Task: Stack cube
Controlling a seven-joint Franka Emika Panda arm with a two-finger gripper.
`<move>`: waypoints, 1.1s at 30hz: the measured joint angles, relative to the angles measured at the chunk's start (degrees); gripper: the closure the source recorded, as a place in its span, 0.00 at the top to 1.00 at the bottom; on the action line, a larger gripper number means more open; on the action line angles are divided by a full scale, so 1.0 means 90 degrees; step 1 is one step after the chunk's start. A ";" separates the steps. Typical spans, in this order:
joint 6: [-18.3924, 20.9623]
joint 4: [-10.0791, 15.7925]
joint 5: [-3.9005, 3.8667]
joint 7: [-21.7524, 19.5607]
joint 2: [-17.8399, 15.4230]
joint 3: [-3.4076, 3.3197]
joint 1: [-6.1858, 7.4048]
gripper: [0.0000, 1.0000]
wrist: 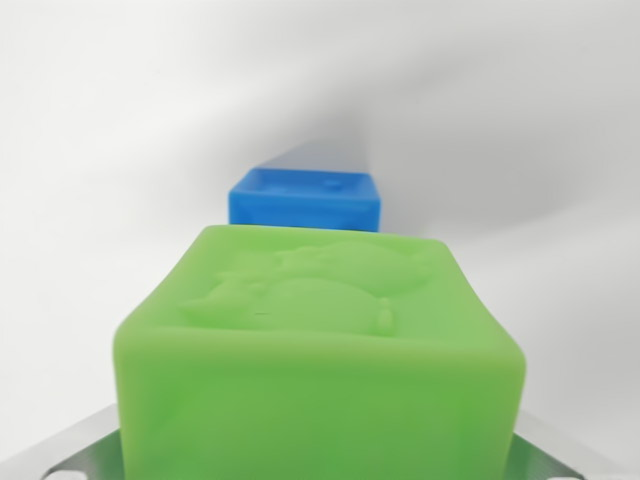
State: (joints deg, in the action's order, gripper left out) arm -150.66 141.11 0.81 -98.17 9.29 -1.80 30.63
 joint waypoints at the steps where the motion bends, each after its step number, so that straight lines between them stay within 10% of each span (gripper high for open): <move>1: 0.0009 -0.0022 0.0000 -0.0047 0.0011 0.0000 0.0020 0.00; 33: -0.0848 -0.0185 0.0031 -0.0185 0.1087 0.0006 0.0100 0.00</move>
State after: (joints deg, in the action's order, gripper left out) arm -158.29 139.44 1.09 -99.83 19.07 -1.75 31.53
